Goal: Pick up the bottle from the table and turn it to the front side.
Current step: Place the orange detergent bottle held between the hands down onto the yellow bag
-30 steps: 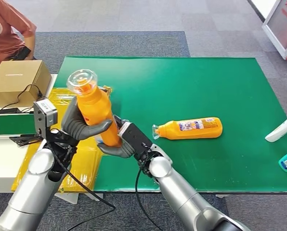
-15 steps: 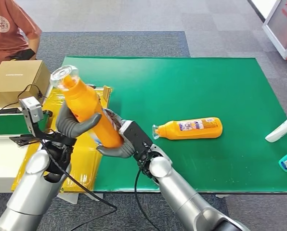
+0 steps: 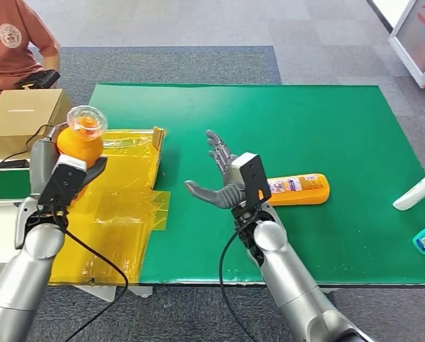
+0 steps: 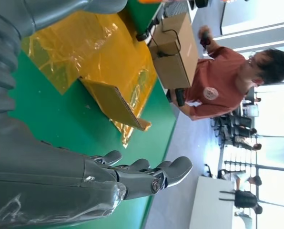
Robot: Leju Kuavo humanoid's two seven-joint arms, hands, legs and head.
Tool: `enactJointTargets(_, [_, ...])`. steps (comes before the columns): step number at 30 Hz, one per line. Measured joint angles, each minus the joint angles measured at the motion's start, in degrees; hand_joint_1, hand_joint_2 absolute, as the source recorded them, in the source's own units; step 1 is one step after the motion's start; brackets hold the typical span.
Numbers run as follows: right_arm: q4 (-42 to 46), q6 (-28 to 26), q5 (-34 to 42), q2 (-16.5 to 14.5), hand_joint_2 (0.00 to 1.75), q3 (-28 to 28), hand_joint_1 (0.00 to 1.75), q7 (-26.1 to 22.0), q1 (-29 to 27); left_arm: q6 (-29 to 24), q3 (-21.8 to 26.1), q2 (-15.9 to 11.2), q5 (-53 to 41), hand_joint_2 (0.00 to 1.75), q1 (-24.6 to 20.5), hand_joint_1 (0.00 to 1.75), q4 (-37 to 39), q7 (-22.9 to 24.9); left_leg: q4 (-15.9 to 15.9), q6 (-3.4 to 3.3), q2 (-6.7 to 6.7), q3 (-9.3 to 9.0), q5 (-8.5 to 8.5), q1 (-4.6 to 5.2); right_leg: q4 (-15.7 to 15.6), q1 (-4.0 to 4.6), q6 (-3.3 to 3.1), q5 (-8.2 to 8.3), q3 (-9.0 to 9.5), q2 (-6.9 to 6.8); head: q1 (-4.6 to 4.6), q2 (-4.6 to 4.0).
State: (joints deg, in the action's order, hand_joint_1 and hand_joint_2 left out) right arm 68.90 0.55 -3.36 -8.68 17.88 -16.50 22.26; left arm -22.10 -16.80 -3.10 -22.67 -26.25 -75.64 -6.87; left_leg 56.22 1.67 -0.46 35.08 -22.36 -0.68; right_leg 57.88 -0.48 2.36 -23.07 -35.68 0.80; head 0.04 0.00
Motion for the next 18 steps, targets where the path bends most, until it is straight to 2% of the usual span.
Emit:
enactJointTargets(5, [5.04, -0.73, -0.15, 0.97, 1.75, -1.39, 0.00, -0.34, -1.13, -4.23, 0.87, -0.76, -16.13, 1.75, -0.22, 1.75, 2.14, 2.43, 0.00, 0.00, 0.00, 0.01, 0.00, 0.00, 0.00, 0.00, 0.00, 0.00, -0.02, 0.00, -0.01, 0.00])
enactJointTargets(11, [11.42, 0.68, -0.94, 1.85, 1.75, -1.80, 0.00, -0.79, -2.39, -0.59, -0.57, -1.35, -39.29, 1.75, -3.28, 1.75, 9.19, 6.00, 0.00, 0.02, 0.00, 0.01, 0.02, 0.00, 0.00, 0.00, -0.02, 0.03, -0.04, 0.00, -0.01, 0.00])
enactJointTargets(14, [12.56, 1.70, -1.24, 1.90, 1.75, -1.78, 0.00, -0.92, -2.34, 0.63, -3.15, -0.56, -47.49, 1.75, -5.69, 1.75, 15.39, 6.41, 0.00, 0.02, -0.01, 0.01, 0.05, 0.00, 0.00, 0.00, -0.01, 0.06, -0.03, 0.00, -0.01, 0.00])
enactJointTargets(18, [12.88, 2.39, -1.27, 1.88, 1.75, -1.61, 0.00, -1.09, -2.08, 1.24, -6.71, 1.87, -51.54, 1.75, -8.16, 1.75, 22.82, 6.89, 0.00, 0.01, -0.01, 0.04, 0.06, 0.01, 0.00, -0.01, 0.04, 0.09, -0.01, 0.00, -0.01, 0.00])
